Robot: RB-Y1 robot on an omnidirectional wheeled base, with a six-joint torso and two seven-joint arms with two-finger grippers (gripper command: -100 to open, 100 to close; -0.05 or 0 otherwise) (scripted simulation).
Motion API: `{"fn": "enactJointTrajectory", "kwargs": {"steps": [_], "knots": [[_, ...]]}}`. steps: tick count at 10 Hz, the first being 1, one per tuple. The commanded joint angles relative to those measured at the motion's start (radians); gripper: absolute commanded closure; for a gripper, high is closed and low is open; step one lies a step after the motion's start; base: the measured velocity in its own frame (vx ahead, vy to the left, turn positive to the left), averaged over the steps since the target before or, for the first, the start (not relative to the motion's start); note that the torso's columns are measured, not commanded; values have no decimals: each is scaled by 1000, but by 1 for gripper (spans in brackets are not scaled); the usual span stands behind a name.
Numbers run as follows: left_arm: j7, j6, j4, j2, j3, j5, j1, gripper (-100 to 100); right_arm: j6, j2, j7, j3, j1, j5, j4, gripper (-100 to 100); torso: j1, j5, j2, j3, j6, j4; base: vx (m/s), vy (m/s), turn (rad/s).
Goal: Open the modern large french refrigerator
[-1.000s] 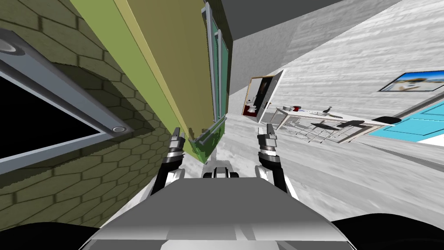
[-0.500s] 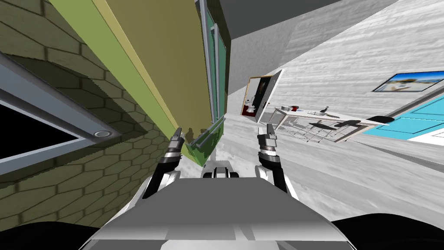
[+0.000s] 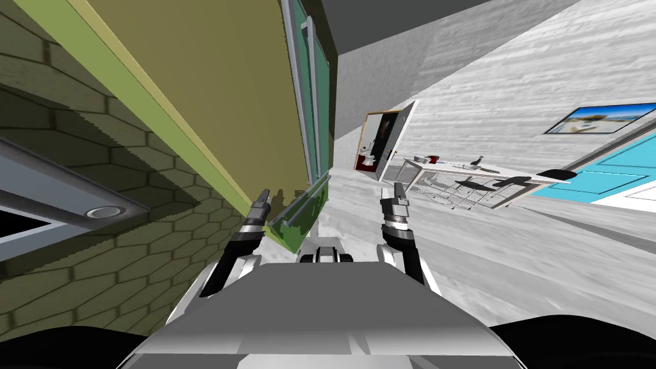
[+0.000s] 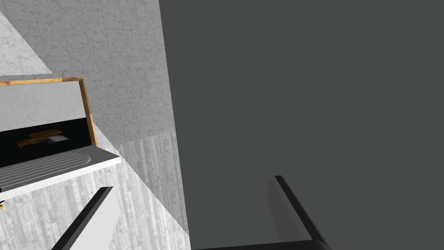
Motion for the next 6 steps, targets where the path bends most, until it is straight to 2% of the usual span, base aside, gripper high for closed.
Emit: {"fn": "enactJointTrajectory", "kwargs": {"steps": [1,6], "knots": [[-4,51,-23,15,9,-8,19,-100,0,0,0,0,0,0,0,0,-2,-1,0,0,0,0,145,-38,-48],[-12,147,-50,47,27,-22,56,-100,0,0,0,0,0,0,0,0,-1,0,-1,-1,0,0,141,-42,-55]]}}
